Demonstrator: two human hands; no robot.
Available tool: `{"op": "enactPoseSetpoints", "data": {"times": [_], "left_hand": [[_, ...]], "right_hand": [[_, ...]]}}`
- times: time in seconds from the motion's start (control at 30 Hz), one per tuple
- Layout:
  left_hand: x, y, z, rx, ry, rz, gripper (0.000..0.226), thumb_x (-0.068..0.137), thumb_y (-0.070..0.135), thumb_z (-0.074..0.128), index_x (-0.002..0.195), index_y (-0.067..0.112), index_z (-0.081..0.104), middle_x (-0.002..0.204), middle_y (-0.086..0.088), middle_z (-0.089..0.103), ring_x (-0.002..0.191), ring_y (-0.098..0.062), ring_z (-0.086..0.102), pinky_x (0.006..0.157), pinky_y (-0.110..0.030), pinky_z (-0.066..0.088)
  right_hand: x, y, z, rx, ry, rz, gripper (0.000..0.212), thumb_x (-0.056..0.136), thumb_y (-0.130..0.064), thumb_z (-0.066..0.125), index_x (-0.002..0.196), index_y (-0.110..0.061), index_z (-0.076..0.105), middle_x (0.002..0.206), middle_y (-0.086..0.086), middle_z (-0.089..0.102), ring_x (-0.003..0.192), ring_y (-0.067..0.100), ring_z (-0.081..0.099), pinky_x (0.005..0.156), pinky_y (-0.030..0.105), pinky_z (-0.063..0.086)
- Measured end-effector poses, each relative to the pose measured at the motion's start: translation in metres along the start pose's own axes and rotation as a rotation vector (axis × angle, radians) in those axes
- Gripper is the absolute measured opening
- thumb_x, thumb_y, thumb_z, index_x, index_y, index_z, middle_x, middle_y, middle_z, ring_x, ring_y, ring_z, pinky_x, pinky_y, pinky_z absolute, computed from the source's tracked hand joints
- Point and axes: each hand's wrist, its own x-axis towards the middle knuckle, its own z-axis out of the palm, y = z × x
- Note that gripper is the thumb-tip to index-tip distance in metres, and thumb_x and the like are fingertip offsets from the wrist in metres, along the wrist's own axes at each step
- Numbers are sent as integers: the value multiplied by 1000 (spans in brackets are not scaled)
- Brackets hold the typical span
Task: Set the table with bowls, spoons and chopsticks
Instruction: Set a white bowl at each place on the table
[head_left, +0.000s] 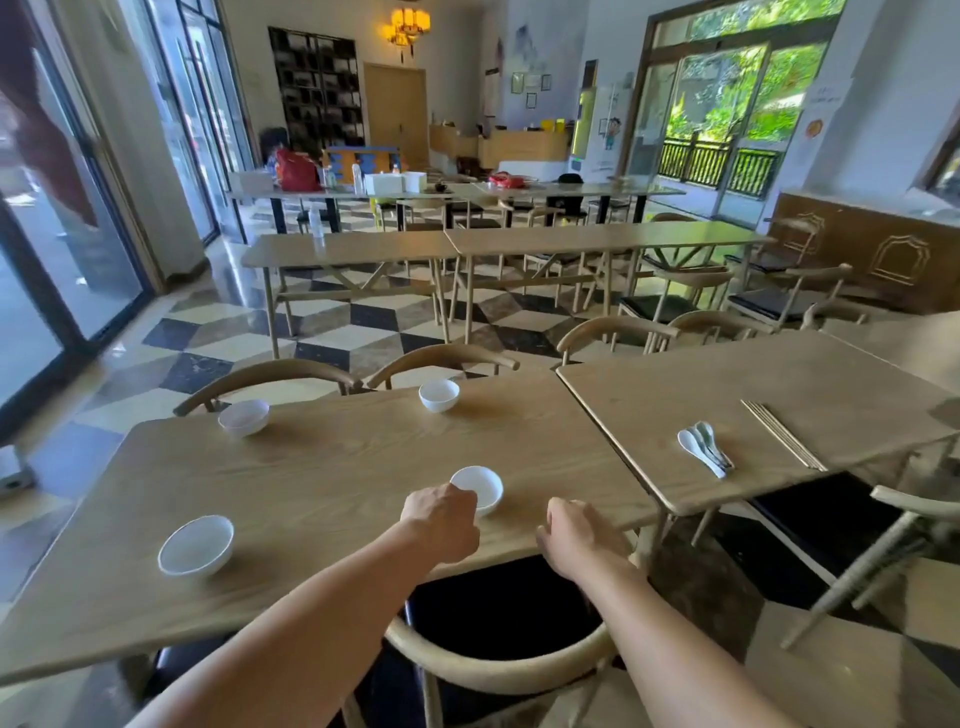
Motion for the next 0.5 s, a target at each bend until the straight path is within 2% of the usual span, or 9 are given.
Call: {"op": "enactPoseSetpoints", "data": {"times": [0.27,0.4,0.5], "left_hand": [[93,36,-5,-53,-32,-129,35,90,26,50,123,16,59,122,-8,63,109,-30,63,79,-30,45],[138,66,-14,-91,-58,-154,33,89,23,53,120,19,63,119,-7,66,107,-30,65,82,-31,50],[158,90,-12,-82,-108,-179,32,89,21,52,118,18,64,116,-8,66,105,-30,66,81,-33,54]], "right_hand": [[115,51,-10,5,-34,-73,17,92,-33,45,90,-19,54,113,7,65,107,28,62,80,32,47],[165,86,-17,-40,-61,-108,25,94,-33,45,101,-15,60,112,8,65,101,29,63,75,32,46],[191,110,-17,-54,-102,-133,23,95,-32,44,99,-15,59,111,8,65,101,29,63,71,30,42]]}}
